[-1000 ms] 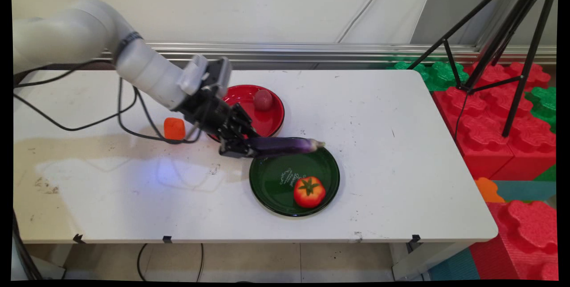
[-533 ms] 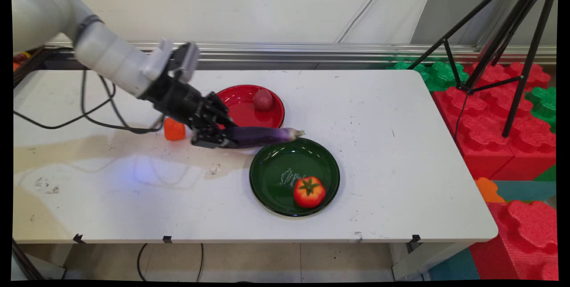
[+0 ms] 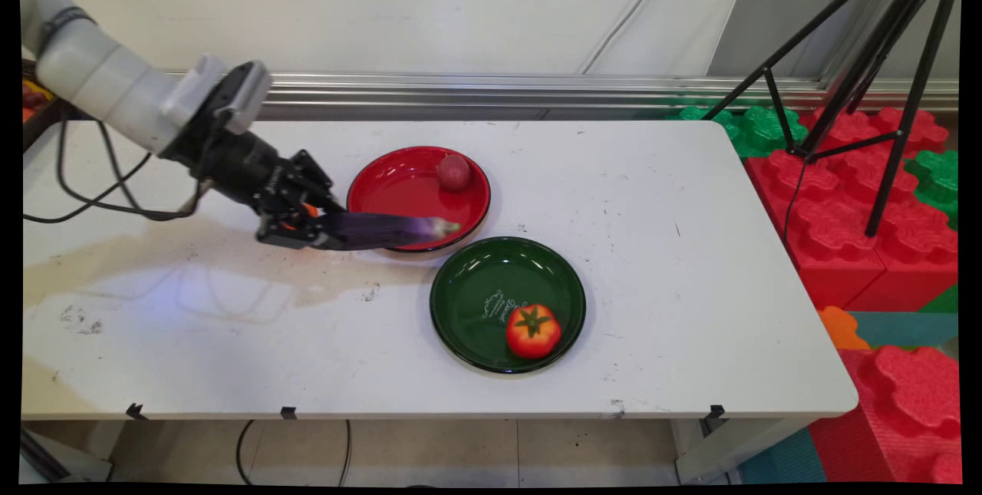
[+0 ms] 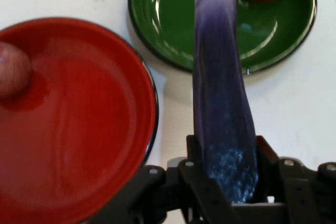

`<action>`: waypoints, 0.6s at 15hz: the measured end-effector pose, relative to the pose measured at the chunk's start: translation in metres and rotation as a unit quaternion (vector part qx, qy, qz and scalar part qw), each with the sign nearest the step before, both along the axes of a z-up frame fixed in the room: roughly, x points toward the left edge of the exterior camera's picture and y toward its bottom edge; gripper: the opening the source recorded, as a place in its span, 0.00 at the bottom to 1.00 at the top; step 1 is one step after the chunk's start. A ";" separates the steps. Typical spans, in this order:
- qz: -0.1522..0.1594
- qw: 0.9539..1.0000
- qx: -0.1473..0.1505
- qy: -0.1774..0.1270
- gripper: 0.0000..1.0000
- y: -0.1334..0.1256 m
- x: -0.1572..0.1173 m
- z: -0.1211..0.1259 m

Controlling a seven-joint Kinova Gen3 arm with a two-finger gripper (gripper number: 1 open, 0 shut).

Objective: Place the picked object on the table

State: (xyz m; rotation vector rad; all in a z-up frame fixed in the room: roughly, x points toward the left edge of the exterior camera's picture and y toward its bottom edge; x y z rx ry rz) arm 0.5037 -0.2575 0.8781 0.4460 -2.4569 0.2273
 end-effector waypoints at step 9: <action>-0.054 0.996 -0.007 -0.068 0.00 0.013 0.050 -0.013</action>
